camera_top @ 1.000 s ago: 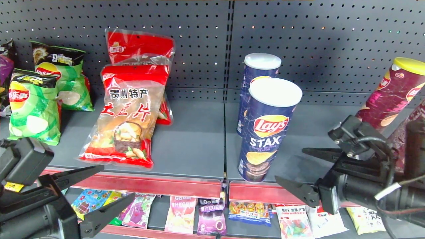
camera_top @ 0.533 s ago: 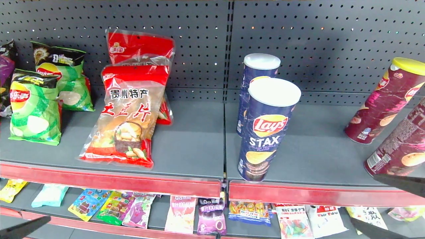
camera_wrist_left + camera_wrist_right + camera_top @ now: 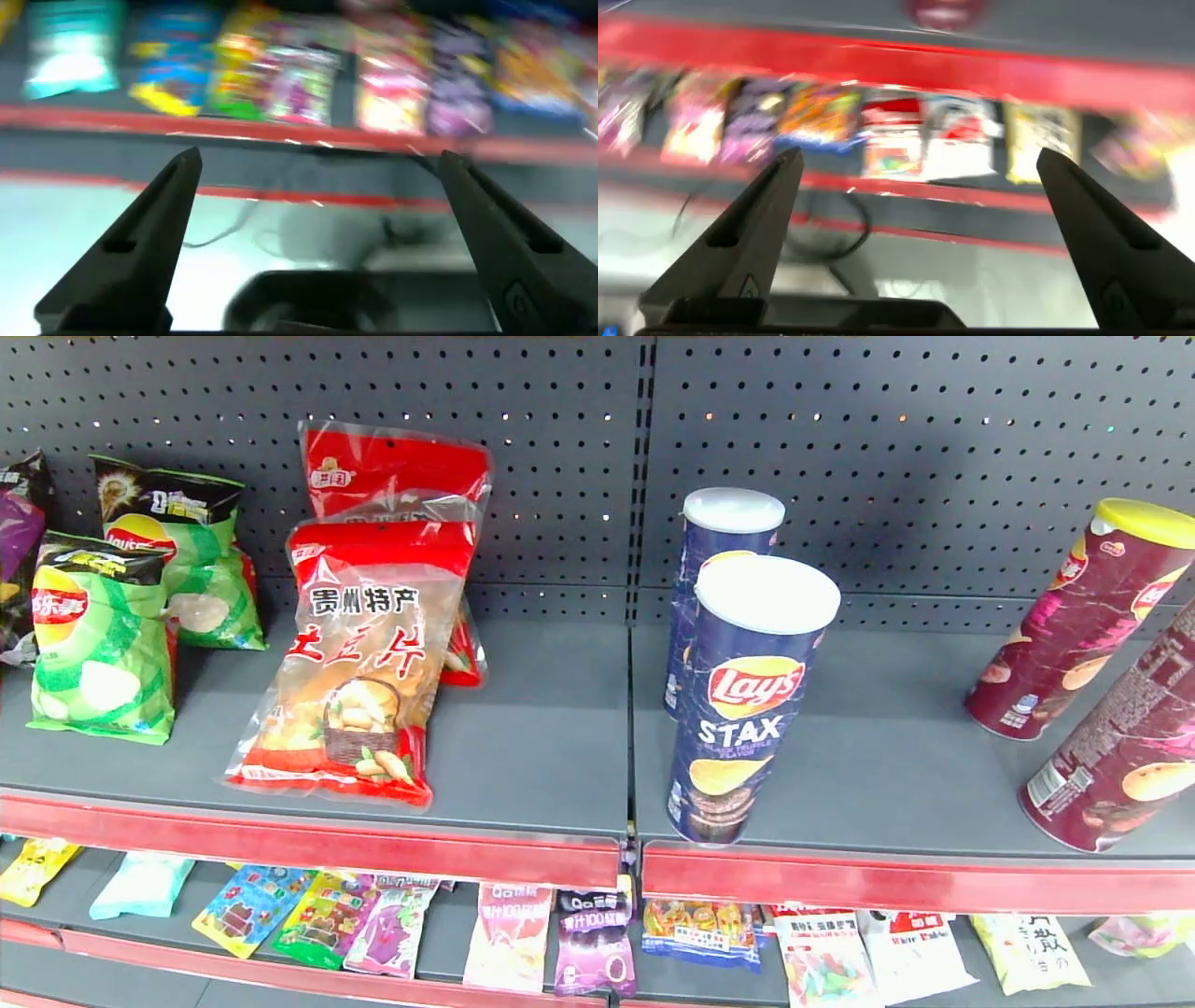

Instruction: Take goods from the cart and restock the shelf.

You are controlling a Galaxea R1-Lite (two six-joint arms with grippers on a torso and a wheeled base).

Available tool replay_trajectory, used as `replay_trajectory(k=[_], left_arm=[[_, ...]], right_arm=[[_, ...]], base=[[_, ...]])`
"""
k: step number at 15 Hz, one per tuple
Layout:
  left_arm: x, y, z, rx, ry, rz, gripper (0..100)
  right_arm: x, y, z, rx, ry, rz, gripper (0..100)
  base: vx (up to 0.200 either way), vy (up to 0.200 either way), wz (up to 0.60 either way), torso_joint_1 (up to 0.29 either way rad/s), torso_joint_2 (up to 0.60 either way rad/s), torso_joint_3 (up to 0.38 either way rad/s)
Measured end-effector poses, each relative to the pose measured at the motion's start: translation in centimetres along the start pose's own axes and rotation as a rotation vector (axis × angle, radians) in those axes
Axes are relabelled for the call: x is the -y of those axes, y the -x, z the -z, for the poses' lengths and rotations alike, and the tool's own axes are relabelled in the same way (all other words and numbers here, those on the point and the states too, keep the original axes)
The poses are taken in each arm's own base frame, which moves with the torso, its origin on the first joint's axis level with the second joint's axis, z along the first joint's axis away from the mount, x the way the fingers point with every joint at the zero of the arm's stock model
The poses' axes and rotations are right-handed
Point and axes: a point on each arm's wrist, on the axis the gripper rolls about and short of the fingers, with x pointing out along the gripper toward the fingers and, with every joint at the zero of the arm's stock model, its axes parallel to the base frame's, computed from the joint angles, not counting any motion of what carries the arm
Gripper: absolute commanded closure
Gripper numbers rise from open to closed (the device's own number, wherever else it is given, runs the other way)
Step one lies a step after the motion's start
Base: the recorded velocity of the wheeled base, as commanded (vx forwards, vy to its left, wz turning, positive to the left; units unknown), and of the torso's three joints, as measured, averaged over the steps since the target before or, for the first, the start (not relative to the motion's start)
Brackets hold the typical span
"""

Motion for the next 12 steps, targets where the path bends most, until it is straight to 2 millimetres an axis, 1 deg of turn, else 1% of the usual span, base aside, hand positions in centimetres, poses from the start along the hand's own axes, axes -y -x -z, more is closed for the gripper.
replay_trajectory(k=[2,3,4,6,8,9,10,11,12], left_arm=[[0.1,0.1,0.4,0.014,0.045,-0.059,0],[0.2,0.1,0.5,0.026,0.049,-0.04,0],[0.3,0.3,0.7,0.062,0.051,0.014,0],[0.4,0.2,0.1,0.209,0.054,0.08,0],[0.6,-0.9,-0.1,0.375,0.042,0.103,0],[0.6,-1.6,0.0,0.447,0.043,0.094,0],[0.6,-2.0,0.4,0.453,0.047,0.075,0],[0.4,-2.7,1.3,0.415,0.068,0.0,0],[0.3,-2.8,1.4,0.412,0.077,-0.023,0]], right_arm=[[-0.8,0.1,2.2,0.004,-0.066,0.175,0],[-1.1,0.0,3.4,0.026,-0.051,0.197,0],[-1.4,-0.6,4.6,0.087,-0.016,0.167,0],[-1.6,-1.9,5.5,0.28,0.058,0.093,0],[-1.4,-3.8,7.1,0.354,0.095,0.074,0],[-1.3,-4.3,7.7,0.348,0.091,0.097,0],[-1.2,-4.6,8.2,0.338,0.058,0.119,0],[-1.2,-4.8,8.5,0.338,0.01,0.132,0],[-1.2,-4.8,8.7,0.351,-0.023,0.144,0]], base=[[0.0,0.0,0.0,0.0,0.0,0.0],[0.0,0.0,0.0,0.0,0.0,0.0],[0.0,0.0,0.0,0.0,0.0,0.0],[0.0,0.0,0.0,0.0,0.0,0.0],[0.0,0.0,0.0,0.0,0.0,0.0],[0.0,0.0,0.0,0.0,0.0,0.0],[0.0,0.0,0.0,0.0,0.0,0.0],[0.0,0.0,0.0,0.0,0.0,0.0],[0.0,0.0,0.0,0.0,0.0,0.0]])
